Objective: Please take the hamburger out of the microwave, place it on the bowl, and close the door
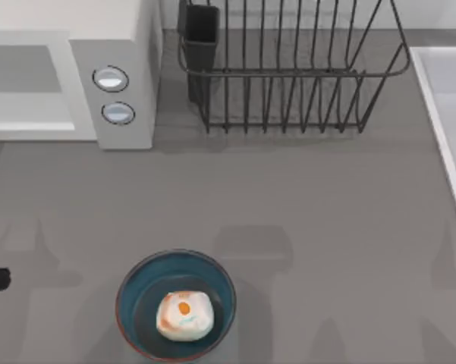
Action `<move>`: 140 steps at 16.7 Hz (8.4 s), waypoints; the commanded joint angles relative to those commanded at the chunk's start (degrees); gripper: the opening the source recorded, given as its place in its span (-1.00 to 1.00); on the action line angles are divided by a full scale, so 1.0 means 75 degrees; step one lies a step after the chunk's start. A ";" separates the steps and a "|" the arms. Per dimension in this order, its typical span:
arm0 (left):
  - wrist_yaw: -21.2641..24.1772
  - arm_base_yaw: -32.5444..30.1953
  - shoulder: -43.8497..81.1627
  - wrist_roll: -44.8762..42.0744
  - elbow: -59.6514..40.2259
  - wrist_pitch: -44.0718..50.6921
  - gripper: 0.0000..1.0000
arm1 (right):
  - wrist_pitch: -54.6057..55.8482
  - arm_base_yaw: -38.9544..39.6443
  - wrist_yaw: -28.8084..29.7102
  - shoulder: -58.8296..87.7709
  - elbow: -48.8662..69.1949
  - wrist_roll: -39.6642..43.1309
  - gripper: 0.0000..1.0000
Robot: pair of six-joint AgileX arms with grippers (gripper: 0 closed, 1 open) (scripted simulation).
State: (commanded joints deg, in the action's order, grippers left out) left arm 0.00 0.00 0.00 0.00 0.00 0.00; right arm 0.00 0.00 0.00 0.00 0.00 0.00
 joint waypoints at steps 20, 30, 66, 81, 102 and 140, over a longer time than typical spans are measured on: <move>-0.1658 -0.1660 0.1141 -0.0017 -0.0160 -0.0985 -1.00 | 0.0000 0.0000 0.0000 0.0000 0.0000 0.0000 1.00; -0.1416 -0.1416 0.1208 -0.0015 -0.0539 -0.0640 -1.00 | 0.0000 0.0000 0.0000 0.0000 0.0000 0.0000 1.00; 0.4224 0.6671 1.1646 -0.5998 -0.9304 0.4892 -1.00 | 0.0000 0.0000 0.0000 0.0000 0.0000 0.0000 1.00; 0.5125 0.8020 1.3656 -0.7084 -1.0241 0.5292 -1.00 | 0.0000 0.0000 0.0000 0.0000 0.0000 0.0000 1.00; 0.4636 0.6965 1.2422 -0.5937 -0.6195 0.1813 -1.00 | 0.0000 0.0000 0.0000 0.0000 0.0000 0.0000 1.00; 0.0570 0.0563 0.8064 -0.0472 -0.2610 0.0588 -1.00 | 0.0000 0.0000 0.0000 0.0000 0.0000 0.0000 1.00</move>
State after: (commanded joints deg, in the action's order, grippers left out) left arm 4.28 4.22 60.48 -3.54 -19.58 4.41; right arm 0.00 0.00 0.00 0.00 0.00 0.00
